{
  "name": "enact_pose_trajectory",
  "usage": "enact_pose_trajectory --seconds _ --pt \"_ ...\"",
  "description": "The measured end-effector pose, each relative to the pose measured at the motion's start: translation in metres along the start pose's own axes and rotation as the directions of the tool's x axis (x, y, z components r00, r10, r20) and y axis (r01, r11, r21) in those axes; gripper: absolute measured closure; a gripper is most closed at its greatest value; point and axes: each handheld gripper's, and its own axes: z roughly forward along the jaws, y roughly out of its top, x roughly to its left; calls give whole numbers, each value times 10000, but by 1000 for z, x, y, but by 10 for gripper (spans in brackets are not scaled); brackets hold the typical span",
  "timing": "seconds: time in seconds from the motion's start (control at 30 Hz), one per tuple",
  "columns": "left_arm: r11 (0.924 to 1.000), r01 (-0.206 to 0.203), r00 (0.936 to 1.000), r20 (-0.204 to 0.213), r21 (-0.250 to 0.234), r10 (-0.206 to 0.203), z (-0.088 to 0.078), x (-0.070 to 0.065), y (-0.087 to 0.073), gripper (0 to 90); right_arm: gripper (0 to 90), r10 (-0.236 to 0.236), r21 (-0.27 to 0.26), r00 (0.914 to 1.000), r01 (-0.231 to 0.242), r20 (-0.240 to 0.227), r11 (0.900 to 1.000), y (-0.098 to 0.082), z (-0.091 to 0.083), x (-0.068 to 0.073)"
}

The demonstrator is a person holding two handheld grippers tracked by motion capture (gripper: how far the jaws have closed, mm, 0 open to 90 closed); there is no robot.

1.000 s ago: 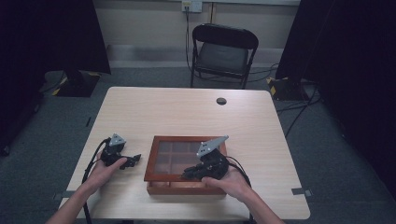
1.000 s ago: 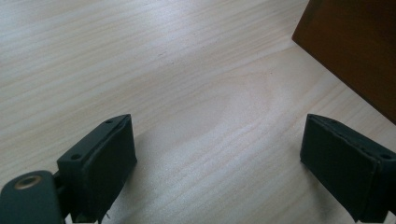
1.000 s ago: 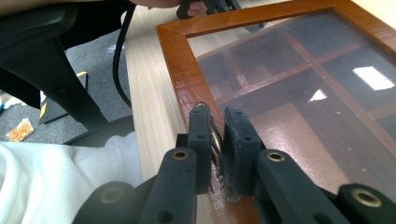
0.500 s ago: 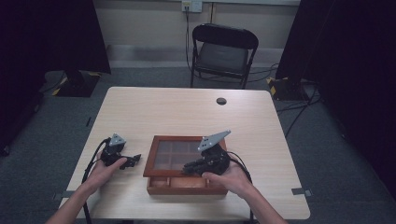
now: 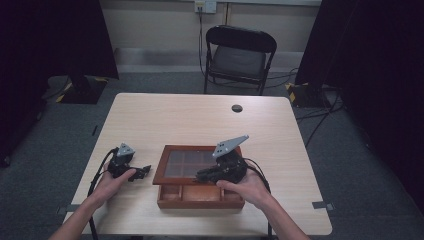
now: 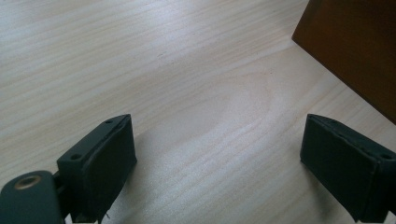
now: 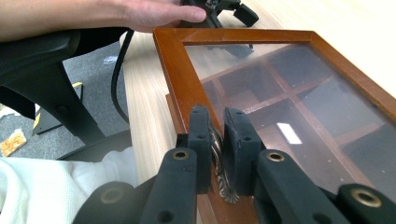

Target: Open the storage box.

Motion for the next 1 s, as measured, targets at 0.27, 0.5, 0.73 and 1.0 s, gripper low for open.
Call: enact_pose_trajectory --seconds 0.27,0.5,0.73,1.0 --pt "10000 12 10000 24 -1 -12 0 0 0 95 821 -34 -223 9999 37 162 9997 10 -7 -2" --pt "10000 -1 10000 3 -3 1 0 0 0 95 821 -45 -220 9996 51 262 9997 18 -11 -4" --pt "10000 19 10000 51 -10 -19 0 0 0 93 822 -83 -194 9994 89 344 9998 22 -13 -5" --pt "10000 32 10000 45 -21 -32 0 0 0 93 823 -92 -215 9993 100 366 9997 25 -14 -6"
